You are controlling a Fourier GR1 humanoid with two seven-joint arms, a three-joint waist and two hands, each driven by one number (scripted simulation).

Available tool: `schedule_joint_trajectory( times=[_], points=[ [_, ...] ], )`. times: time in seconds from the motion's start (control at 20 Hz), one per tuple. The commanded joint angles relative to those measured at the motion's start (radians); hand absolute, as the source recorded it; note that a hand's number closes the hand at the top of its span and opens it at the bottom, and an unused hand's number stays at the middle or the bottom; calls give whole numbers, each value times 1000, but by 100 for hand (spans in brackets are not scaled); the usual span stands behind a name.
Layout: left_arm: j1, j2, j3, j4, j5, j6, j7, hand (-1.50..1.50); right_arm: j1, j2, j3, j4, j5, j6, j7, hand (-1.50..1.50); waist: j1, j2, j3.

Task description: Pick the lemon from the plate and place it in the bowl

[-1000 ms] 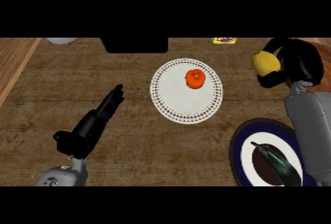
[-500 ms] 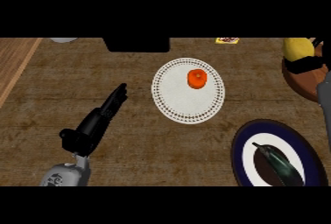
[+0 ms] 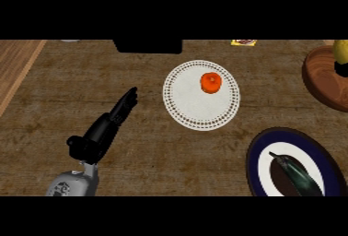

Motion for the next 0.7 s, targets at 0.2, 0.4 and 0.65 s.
schedule_joint_trajectory(
  times=[0.2,0.4,0.65],
  points=[
    [-32,2,6,-13,12,-13,22,0,-40,-99,-62,302,-48,208,-51,150,25,13,3],
    [-42,-4,0,-4,12,-16,39,0,-79,-84,-117,367,-117,271,-134,-150,28,14,4],
    [-17,1,3,-21,27,-32,35,0,-70,-133,-174,378,-168,220,-290,-150,34,15,5]
  ],
)
